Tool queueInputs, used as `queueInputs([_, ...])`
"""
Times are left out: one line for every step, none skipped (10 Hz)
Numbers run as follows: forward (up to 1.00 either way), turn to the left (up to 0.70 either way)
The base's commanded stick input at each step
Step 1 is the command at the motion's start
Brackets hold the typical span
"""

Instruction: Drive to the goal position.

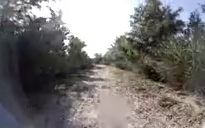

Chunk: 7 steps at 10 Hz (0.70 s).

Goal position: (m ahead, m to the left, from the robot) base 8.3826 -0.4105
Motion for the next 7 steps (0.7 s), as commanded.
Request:
queueInputs([1.0, 0.0])
queueInputs([1.0, 0.0])
queueInputs([1.0, 0.0])
queueInputs([1.0, 0.0])
queueInputs([1.0, 0.0])
queueInputs([1.0, 0.0])
queueInputs([1.0, 0.0])
